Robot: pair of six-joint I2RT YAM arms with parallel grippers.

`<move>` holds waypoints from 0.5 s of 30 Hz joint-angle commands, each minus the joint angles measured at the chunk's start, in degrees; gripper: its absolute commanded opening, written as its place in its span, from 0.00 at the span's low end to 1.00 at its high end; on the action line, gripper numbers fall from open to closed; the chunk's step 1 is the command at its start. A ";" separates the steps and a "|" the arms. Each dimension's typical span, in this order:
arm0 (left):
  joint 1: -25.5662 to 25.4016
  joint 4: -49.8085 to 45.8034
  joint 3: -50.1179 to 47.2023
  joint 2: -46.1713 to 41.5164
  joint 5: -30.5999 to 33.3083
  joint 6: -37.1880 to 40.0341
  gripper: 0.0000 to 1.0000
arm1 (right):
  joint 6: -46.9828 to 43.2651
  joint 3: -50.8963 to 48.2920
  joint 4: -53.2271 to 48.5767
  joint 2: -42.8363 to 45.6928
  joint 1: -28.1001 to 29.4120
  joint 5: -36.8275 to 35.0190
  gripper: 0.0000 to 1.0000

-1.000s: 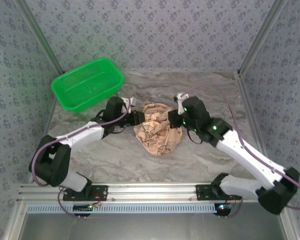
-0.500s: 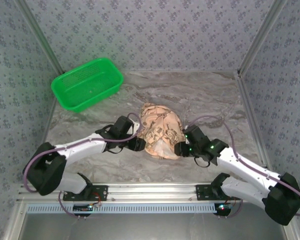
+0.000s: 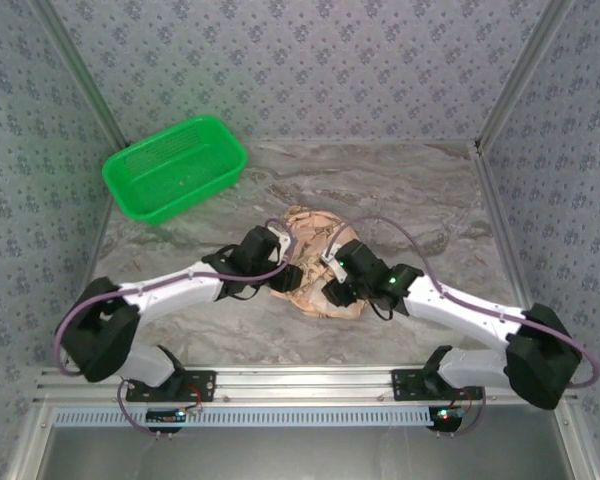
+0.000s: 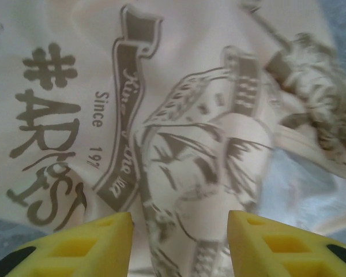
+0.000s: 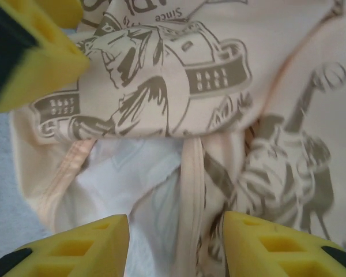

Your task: Fold the inside-out t-shirt

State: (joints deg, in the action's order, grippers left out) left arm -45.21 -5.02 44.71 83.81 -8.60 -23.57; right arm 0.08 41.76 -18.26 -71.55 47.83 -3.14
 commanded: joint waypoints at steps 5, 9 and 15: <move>3.51 5.00 2.07 7.41 -1.09 -3.16 0.07 | -18.09 1.07 9.64 -9.35 -1.65 -2.15 0.44; 6.52 10.74 -0.74 7.00 -5.64 -5.69 0.00 | -22.98 3.52 8.85 -11.70 0.11 -8.54 0.17; 7.86 10.85 -1.53 6.82 -8.44 -6.22 0.00 | -27.68 0.51 10.30 -3.86 0.07 2.17 0.07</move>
State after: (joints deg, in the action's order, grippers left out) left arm -37.47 3.79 44.01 91.39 -14.31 -28.75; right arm -22.92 42.76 -9.56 -80.93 47.66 -6.13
